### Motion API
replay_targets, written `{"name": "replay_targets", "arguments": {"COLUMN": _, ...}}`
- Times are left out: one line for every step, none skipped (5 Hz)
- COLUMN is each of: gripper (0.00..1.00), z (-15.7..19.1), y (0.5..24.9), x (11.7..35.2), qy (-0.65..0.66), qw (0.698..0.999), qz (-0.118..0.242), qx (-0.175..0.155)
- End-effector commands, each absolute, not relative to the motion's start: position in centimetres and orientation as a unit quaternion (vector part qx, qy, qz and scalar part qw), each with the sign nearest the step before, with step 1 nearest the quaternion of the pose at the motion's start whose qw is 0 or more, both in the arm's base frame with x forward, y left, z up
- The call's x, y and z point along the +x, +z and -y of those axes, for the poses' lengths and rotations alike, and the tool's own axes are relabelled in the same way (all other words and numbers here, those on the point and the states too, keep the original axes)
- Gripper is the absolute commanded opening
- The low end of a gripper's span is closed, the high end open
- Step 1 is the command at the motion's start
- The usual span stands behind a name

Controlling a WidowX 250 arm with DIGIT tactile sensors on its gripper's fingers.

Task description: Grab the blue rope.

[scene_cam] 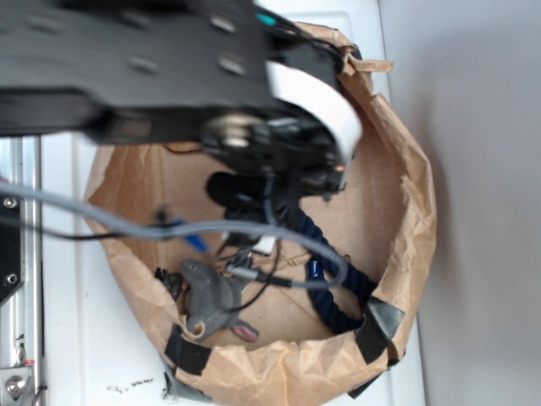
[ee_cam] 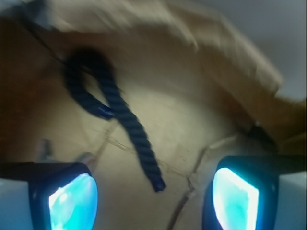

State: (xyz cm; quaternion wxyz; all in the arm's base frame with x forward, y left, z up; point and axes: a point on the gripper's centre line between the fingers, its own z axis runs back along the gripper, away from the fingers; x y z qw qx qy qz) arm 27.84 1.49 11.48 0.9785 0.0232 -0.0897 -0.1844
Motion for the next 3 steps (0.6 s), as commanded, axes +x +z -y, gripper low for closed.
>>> {"name": "replay_targets", "arguments": {"gripper": 1.00, "z": 0.1, "y": 10.7, "x": 28.6, "qy": -0.247, "qw": 0.963, "qz": 0.107, "qx": 0.012}}
{"name": "replay_targets", "arguments": {"gripper": 1.00, "z": 0.3, "y": 10.0, "x": 27.9, "qy": -0.287, "qw": 0.952, "qz": 0.102, "qx": -0.035}}
{"name": "replay_targets", "arguments": {"gripper": 1.00, "z": 0.6, "y": 9.1, "x": 27.2, "qy": -0.319, "qw": 0.941, "qz": 0.098, "qx": -0.051}}
